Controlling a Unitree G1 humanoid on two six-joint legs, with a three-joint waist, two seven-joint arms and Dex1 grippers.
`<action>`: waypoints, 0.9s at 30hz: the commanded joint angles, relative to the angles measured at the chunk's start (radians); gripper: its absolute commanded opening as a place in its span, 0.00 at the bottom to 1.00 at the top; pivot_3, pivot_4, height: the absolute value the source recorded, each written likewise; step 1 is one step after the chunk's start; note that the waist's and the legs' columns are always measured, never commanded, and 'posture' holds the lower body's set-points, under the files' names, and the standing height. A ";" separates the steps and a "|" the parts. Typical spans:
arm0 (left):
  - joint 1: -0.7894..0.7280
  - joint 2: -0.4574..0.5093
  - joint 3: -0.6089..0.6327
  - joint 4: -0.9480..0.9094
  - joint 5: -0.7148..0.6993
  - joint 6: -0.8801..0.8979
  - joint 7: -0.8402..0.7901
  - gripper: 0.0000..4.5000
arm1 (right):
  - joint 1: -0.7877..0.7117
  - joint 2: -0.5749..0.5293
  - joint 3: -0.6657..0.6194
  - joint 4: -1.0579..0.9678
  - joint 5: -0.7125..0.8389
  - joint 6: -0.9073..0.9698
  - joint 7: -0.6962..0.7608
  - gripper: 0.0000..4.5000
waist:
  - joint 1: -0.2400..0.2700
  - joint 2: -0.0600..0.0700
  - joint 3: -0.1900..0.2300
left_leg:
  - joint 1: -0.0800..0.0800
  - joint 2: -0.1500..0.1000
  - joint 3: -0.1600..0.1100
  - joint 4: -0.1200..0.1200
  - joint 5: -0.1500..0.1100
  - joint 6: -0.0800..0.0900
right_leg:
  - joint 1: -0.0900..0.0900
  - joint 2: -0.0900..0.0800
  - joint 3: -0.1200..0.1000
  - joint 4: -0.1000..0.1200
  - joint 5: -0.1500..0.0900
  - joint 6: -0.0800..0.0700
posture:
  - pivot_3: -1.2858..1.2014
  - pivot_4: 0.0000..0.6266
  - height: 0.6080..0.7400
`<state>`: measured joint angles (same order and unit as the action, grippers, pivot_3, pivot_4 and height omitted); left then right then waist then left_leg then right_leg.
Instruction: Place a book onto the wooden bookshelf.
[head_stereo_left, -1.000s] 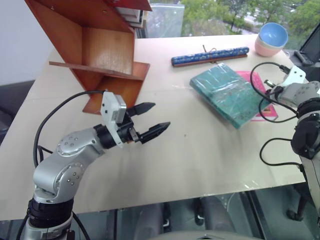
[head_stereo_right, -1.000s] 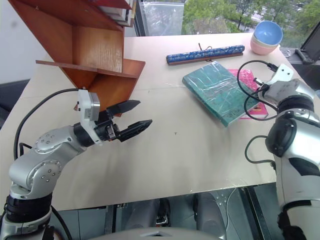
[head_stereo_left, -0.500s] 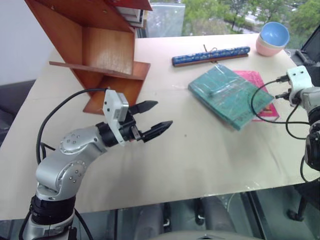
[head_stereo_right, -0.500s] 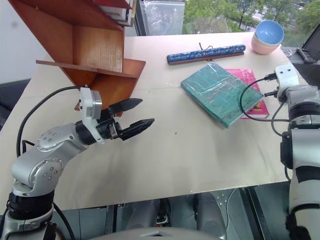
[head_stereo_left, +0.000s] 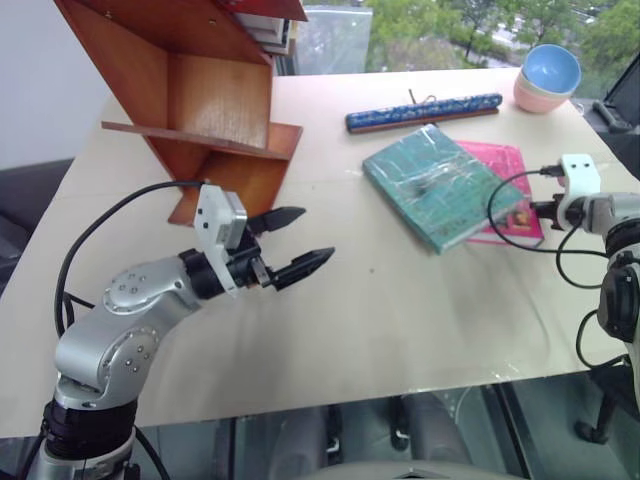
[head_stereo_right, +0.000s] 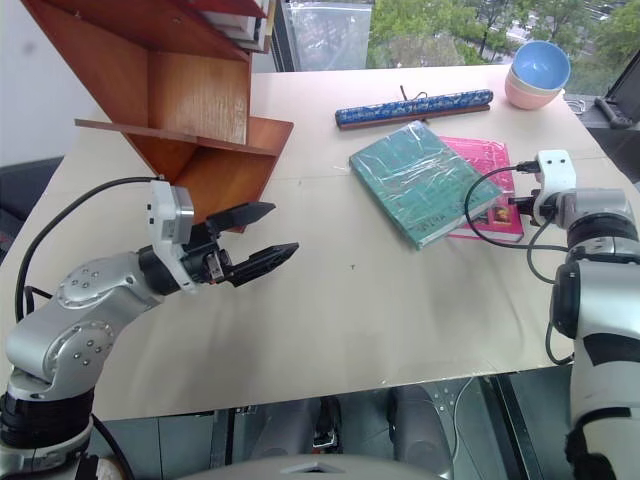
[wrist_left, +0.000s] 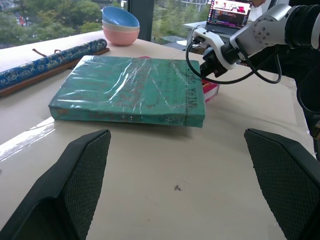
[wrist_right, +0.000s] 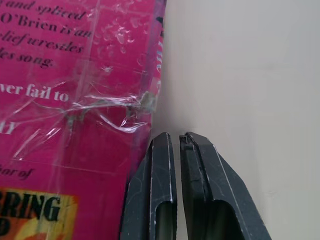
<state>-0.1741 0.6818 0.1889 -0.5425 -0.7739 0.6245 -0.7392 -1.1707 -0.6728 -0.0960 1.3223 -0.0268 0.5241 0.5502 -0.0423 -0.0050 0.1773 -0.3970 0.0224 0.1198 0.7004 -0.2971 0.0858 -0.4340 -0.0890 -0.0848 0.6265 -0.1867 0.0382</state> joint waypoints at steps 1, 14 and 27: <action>0.005 0.014 0.028 -0.054 -0.017 -0.012 -0.001 1.00 | -0.004 0.011 -0.013 -0.021 0.015 -0.003 0.041 0.08 | -0.001 0.000 0.000 | 0.000 0.000 0.000 0.000 0.000 0.000 | 0.000 0.000 0.000 0.000 0.000 0.000 | 0.52 0.24 0.98; 0.009 0.013 0.022 -0.038 -0.004 -0.023 -0.007 1.00 | -0.006 0.040 -0.009 -0.013 -0.012 -0.133 -0.049 0.08 | 0.000 0.000 0.000 | 0.000 0.000 0.000 0.000 0.000 0.000 | 0.000 0.000 0.000 0.000 0.000 0.000 | 0.52 0.24 0.98; 0.030 0.022 0.047 -0.004 -0.019 0.008 0.016 1.00 | 0.026 0.079 0.016 -0.117 -0.013 -0.204 0.147 0.08 | -0.001 0.000 0.000 | 0.000 0.000 0.000 0.000 0.000 0.000 | 0.000 0.000 0.000 0.000 0.000 0.000 | 0.52 0.24 0.98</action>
<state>-0.1335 0.6965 0.2031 -0.5452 -0.7765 0.6281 -0.7339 -1.1559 -0.5544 -0.0849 1.2838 -0.0483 0.3505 0.6589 -0.0428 -0.0046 0.1773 -0.3965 0.0225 0.1196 0.7005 -0.2971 0.0857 -0.4340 -0.0889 -0.0848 0.6271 -0.1867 0.0380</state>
